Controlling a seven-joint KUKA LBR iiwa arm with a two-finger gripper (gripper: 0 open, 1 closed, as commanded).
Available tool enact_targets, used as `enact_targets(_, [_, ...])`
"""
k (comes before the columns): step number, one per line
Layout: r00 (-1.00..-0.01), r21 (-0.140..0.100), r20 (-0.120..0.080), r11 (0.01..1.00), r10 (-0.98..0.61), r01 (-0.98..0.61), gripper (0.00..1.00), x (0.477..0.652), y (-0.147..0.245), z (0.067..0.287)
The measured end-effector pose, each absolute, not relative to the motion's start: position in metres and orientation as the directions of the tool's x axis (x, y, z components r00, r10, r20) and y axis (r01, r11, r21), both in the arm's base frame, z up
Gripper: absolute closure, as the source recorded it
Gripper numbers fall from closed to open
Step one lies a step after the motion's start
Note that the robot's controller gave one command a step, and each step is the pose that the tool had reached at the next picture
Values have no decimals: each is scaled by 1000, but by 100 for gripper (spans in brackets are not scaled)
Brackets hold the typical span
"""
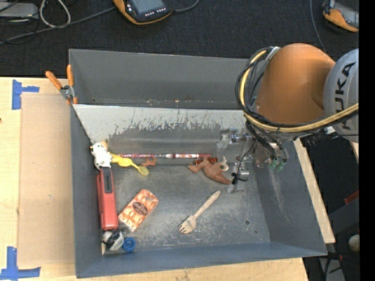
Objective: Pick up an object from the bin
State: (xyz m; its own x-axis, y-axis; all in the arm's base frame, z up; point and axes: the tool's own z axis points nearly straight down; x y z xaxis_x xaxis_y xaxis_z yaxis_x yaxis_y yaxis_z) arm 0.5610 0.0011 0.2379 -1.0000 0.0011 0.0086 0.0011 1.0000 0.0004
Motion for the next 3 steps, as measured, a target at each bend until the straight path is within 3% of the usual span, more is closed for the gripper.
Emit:
enact_targets(1, [-1000, 0, 1, 1000, 1, 1, 0, 562, 1, 242])
enact_targets(2, [-1000, 1, -4, 1000, 17, 17, 0, 568, 11, 185])
enact_targets(3, [-990, 1, -5, 990, 138, 138, 0, 566, 71, 145])
